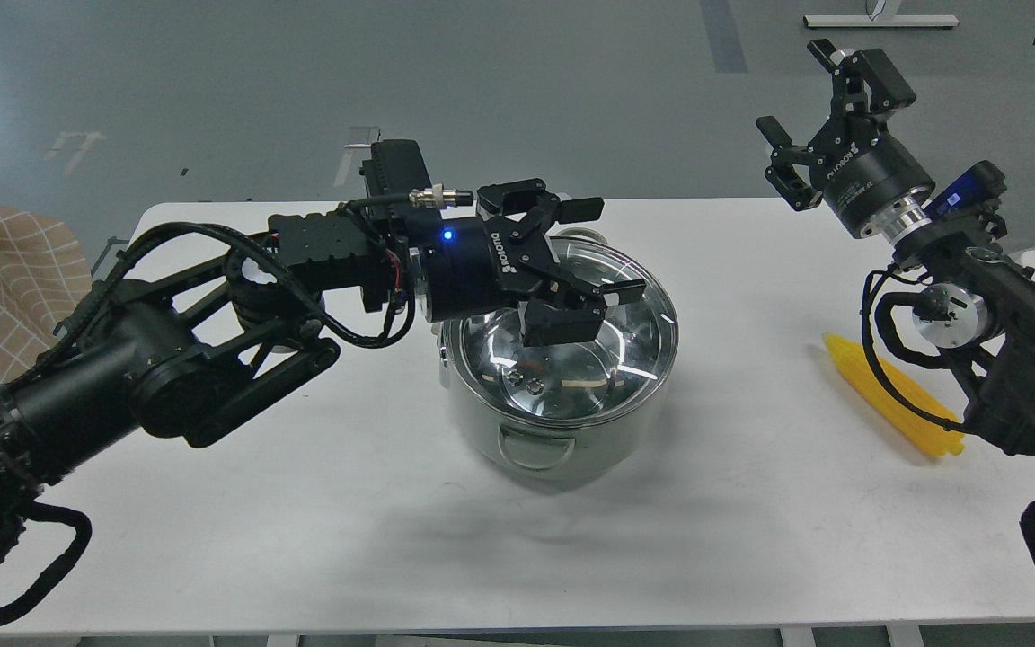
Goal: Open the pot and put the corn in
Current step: 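Reach the left gripper over the pot and grasp the lid's brass knob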
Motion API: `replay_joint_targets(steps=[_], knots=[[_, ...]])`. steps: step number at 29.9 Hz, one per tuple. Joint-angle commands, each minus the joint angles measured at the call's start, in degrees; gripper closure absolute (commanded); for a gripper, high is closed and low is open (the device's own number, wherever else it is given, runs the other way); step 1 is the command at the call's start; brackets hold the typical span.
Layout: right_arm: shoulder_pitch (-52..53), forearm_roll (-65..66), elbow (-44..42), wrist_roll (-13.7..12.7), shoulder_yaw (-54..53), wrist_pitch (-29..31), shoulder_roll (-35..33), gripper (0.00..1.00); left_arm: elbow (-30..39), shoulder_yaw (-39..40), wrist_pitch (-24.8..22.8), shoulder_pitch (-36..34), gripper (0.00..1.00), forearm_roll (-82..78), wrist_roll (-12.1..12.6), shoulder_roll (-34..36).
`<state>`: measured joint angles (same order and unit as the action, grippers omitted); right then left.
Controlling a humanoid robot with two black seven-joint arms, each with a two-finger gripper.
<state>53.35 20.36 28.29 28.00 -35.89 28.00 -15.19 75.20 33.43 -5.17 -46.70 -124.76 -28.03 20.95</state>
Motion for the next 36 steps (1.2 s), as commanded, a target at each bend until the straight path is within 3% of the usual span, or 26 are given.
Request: replay_joint_targets(steps=[1,16,28,30,31,32,35,36], knots=[[-0.5,-0.1,0.6,0.0,-0.1,0.0,-0.7,0.04,-5.6,-0.4,0.6,0.0,0.02,-0.2,0.0,-1.9],[-2.7,-0.1,2.7,0.0,-0.1,0.0,-2.4,0.04,-8.5,-2.1,1.1,2.0,0.05,-0.2,0.0,-2.1],[-3.1,-0.1,3.0,0.0,-0.1,0.0,-2.3,0.04,-9.6,-2.1,1.1,3.9,0.30,-0.2,0.0,-1.7],[-3.1,-0.1,3.0,0.0,-0.1,0.0,-2.3,0.04,-9.6,-2.1,1.1,3.9,0.40,-0.2,0.0,-1.8],[-3.0,-0.1,3.0,0.0,-0.1,0.0,-2.3,0.04,-9.6,-2.1,1.1,3.9,0.62,-0.2,0.0,-1.8],[-3.1,-0.1,3.0,0.0,-0.1,0.0,-2.3,0.04,-9.6,-2.1,1.1,3.9,0.73,-0.2,0.0,-1.8],[-3.1,-0.1,3.0,0.0,-0.1,0.0,-2.3,0.04,-9.4,-1.9,1.1,3.7,0.84,-0.2,0.0,-2.0],[-3.1,-0.1,3.0,0.0,-0.1,0.0,-2.3,0.04,-9.4,-1.7,1.2,3.6,0.94,-0.2,0.0,-2.2]])
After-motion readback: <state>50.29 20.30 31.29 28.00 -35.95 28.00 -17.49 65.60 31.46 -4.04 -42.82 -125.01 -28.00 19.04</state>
